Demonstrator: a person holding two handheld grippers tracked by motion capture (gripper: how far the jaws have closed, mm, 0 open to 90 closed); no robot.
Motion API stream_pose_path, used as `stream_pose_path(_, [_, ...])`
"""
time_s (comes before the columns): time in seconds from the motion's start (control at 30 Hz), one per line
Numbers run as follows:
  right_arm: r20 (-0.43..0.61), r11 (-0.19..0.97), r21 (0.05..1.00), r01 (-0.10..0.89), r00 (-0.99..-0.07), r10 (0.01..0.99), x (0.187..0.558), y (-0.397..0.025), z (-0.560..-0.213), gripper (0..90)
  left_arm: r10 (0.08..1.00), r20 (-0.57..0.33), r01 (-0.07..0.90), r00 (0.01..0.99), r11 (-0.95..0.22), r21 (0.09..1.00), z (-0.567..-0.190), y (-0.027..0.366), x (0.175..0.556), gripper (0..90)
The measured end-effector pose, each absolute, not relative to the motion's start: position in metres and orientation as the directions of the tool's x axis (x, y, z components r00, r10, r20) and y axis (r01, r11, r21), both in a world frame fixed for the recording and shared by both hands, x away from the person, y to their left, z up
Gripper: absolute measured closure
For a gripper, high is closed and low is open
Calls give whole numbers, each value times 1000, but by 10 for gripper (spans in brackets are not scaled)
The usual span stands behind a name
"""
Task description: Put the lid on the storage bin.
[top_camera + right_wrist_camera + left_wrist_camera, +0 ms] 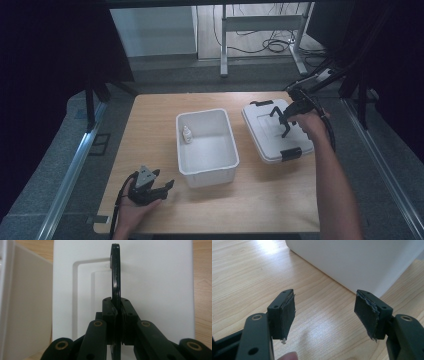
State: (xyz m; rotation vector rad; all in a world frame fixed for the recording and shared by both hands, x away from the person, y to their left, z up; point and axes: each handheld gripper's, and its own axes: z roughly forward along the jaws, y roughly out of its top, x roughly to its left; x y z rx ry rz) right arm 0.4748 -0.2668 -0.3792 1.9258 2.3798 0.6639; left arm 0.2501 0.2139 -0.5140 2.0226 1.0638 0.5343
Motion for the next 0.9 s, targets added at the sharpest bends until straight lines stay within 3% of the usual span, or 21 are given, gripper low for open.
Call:
stream_pose_path(0.53, [281, 127, 360, 924, -238, 930, 450, -256, -331, 850, 827, 11, 488, 563, -343, 803, -510, 214, 247, 334])
stream_pose_path(0.9, [285, 175, 370, 912, -291, 913, 434, -209, -303, 850, 826, 8, 478, 564, -335, 812, -505, 216, 244, 335])
